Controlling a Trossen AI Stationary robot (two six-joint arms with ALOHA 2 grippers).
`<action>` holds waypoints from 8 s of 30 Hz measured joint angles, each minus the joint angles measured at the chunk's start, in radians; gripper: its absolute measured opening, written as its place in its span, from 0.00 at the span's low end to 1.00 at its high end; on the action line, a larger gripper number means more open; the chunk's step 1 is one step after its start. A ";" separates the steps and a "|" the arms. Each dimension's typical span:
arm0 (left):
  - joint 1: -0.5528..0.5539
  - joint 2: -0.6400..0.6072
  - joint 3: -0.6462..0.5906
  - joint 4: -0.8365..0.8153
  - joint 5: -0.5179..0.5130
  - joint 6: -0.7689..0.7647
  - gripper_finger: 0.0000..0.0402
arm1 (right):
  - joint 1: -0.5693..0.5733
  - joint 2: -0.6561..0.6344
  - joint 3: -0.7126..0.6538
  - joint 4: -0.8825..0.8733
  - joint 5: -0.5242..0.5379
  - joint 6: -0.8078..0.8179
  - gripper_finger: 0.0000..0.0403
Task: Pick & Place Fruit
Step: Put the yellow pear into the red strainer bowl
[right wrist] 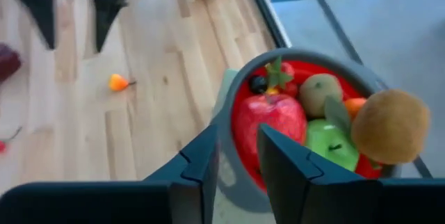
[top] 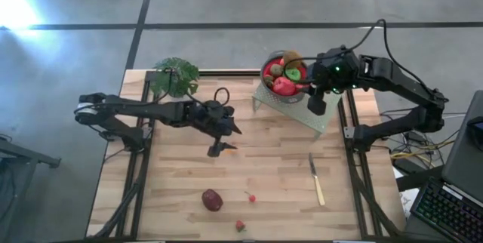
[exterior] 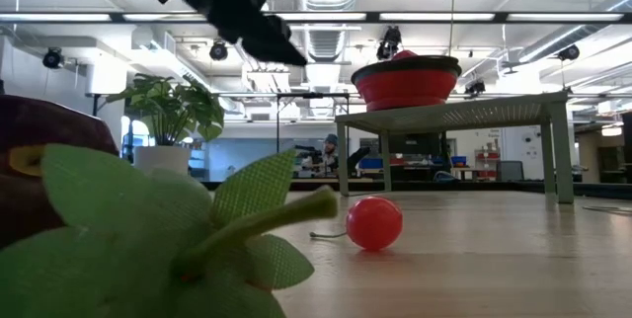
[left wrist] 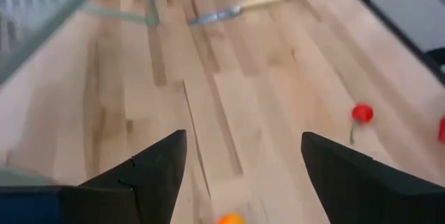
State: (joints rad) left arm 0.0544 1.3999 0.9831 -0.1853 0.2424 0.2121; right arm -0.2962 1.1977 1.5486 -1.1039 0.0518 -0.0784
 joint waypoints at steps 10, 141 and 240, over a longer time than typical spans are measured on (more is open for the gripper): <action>0.000 0.021 -0.065 -0.039 -0.033 -0.001 0.72 | 0.006 -0.004 0.000 -0.053 0.000 0.000 0.12; 0.122 0.322 0.307 0.772 0.139 -0.659 0.38 | 0.447 -0.003 -0.293 0.519 0.360 -0.315 0.60; 0.126 0.318 0.305 0.771 0.281 -0.693 0.99 | -0.271 -0.083 -0.307 0.346 0.049 0.012 0.27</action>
State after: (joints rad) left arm 0.1806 1.7180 1.2884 0.5861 0.5232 -0.4814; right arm -0.5669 1.1149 1.2415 -0.7575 0.1004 -0.0663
